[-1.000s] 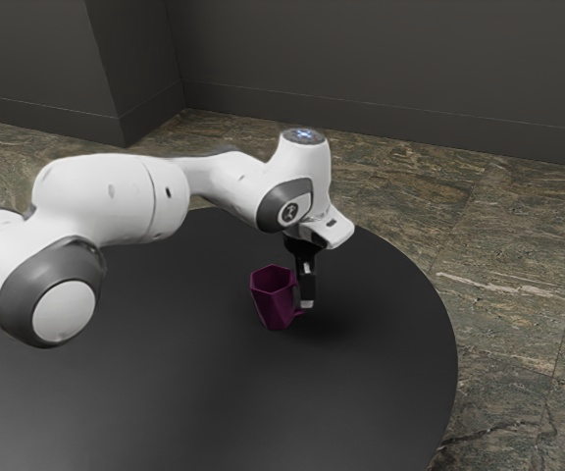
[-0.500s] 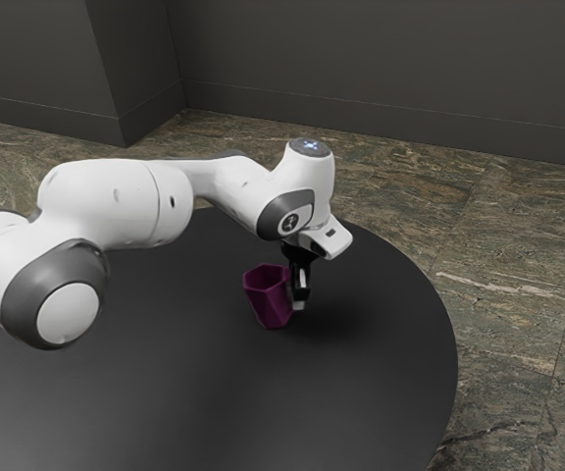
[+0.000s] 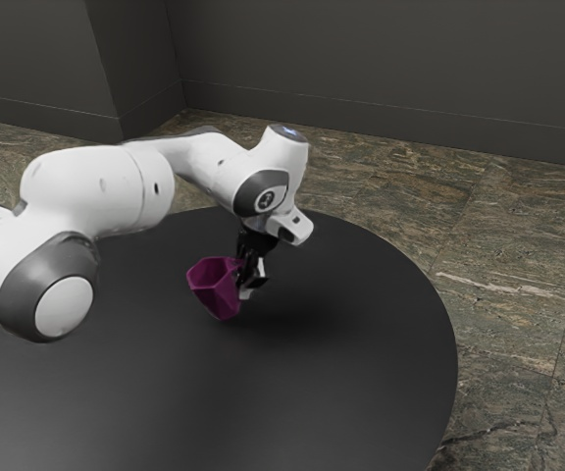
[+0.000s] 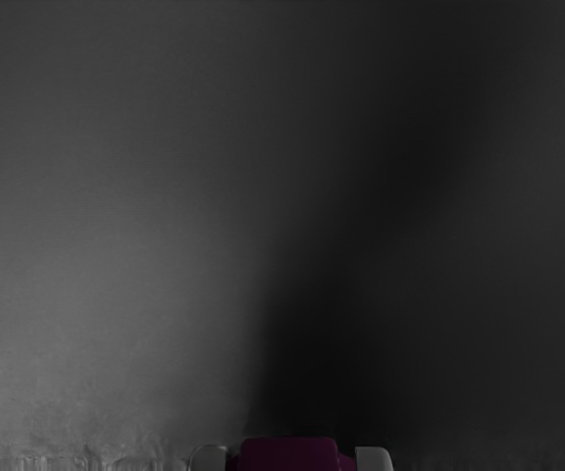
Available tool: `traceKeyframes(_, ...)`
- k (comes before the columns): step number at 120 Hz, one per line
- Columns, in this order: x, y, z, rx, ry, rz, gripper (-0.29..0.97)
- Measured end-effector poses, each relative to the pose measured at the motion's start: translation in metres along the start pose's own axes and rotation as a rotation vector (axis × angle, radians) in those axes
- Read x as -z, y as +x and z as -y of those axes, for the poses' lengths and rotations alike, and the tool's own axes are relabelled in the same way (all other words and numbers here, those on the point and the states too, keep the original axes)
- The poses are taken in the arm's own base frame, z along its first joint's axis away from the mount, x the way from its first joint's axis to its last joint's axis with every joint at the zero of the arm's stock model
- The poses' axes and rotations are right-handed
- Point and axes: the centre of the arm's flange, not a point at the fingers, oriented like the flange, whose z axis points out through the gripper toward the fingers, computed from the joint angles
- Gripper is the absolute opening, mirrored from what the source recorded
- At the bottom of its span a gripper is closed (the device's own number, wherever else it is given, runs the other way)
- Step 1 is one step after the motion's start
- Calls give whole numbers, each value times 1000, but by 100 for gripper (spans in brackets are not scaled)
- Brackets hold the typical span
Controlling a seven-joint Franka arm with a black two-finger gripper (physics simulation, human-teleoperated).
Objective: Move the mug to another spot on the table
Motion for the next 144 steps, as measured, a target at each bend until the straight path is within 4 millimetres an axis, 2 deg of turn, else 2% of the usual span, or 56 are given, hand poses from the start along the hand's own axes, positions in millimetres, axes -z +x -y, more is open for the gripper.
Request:
traceKeyframes(40, -11, -35, 24, 144, -23, 139, -1)
traceKeyframes(46, -7, -40, 25, 161, -29, 145, -1)
traceKeyframes(58, -1, -49, 23, 191, -48, 163, -3)
traceKeyframes(77, -24, -59, 13, 227, -89, 243, -7)
traceKeyframes(88, -31, -65, 8, 247, -104, 270, -9)
traceKeyframes(110, -43, -57, 1, 275, -123, 289, -11)
traceKeyframes(144, -60, -32, 11, 316, -111, 285, -11)
